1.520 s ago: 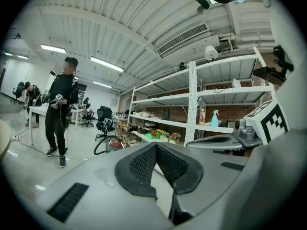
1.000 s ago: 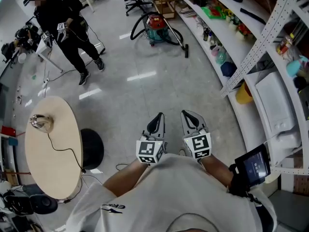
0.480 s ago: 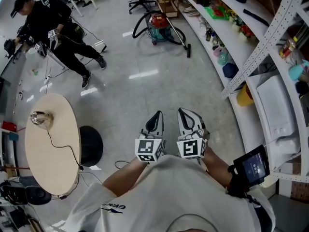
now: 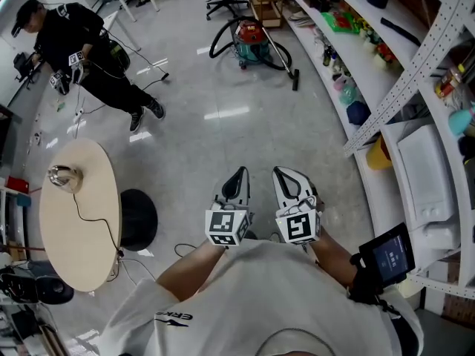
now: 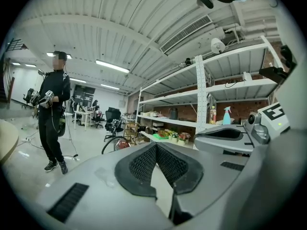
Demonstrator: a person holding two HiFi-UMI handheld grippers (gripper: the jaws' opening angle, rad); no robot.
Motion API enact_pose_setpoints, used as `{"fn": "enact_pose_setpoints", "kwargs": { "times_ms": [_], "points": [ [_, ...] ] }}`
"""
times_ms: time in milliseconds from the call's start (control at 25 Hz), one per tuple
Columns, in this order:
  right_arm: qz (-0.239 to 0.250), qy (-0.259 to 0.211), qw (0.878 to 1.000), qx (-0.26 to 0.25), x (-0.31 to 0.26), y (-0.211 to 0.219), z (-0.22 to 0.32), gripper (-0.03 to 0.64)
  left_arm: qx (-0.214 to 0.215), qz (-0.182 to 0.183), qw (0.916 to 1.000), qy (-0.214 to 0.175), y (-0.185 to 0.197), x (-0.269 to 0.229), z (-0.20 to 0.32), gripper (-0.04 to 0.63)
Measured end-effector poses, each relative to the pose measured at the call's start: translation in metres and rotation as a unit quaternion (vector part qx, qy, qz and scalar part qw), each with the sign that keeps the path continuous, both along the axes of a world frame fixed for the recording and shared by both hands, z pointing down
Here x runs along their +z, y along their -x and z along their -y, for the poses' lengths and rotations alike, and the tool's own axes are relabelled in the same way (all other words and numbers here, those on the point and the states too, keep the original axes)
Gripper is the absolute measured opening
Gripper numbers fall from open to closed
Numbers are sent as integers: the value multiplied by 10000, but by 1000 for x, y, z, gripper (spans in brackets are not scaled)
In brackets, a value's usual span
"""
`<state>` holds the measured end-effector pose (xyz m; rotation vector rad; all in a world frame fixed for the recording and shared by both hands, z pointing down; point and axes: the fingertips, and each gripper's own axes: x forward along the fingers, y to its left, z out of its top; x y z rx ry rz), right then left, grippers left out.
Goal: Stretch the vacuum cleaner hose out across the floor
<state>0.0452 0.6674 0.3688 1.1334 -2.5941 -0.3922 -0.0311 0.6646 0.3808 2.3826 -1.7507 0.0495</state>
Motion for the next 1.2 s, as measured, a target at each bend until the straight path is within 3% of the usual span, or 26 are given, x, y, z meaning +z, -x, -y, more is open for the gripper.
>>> {"fn": "enact_pose_setpoints", "kwargs": {
  "times_ms": [200, 440, 1200],
  "points": [
    [224, 232, 9993, -205, 1, 0, 9, -5, -13, 100, 9999, -88, -3, -3, 14, 2],
    [176, 467, 9988, 15, 21, 6, 44, -5, 83, 11, 9998, -175, 7, 4, 49, 2],
    [514, 1012, 9878, 1070, 31, 91, 224, -5, 532, -44, 9985, 105, 109, 19, 217, 2]
  ]
}}
